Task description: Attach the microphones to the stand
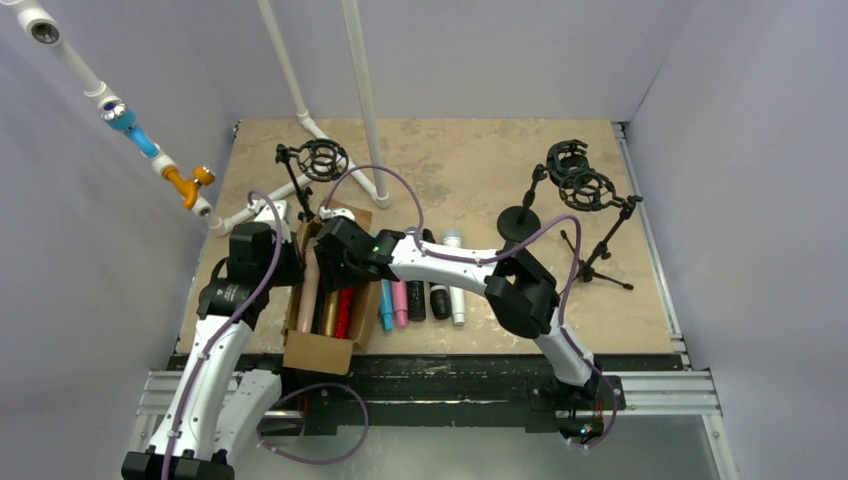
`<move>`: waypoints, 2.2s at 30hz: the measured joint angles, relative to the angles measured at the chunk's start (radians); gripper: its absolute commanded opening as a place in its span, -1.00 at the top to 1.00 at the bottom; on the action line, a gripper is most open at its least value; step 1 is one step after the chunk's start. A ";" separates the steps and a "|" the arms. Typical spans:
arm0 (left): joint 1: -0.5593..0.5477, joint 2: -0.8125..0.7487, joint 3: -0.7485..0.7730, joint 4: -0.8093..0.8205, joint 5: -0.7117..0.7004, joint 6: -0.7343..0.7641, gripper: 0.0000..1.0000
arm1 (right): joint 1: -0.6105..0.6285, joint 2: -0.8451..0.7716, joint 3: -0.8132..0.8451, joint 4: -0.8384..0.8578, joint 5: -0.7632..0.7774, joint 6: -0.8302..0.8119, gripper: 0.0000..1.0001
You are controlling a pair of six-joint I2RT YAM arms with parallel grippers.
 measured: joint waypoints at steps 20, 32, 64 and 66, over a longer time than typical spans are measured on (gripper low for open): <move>0.000 -0.206 0.001 -0.117 -0.198 -0.040 1.00 | 0.001 -0.005 0.081 0.023 -0.063 0.002 0.90; -0.007 -0.195 0.001 -0.140 -0.231 -0.084 1.00 | -0.008 -0.217 -0.019 0.005 -0.100 -0.013 1.00; -0.005 -0.216 0.001 -0.164 -0.269 -0.075 1.00 | -0.512 -0.688 -0.760 -0.096 0.035 -0.179 0.94; -0.005 -0.218 0.001 -0.166 -0.269 -0.075 1.00 | -0.525 -0.659 -0.761 -0.074 0.036 -0.184 0.87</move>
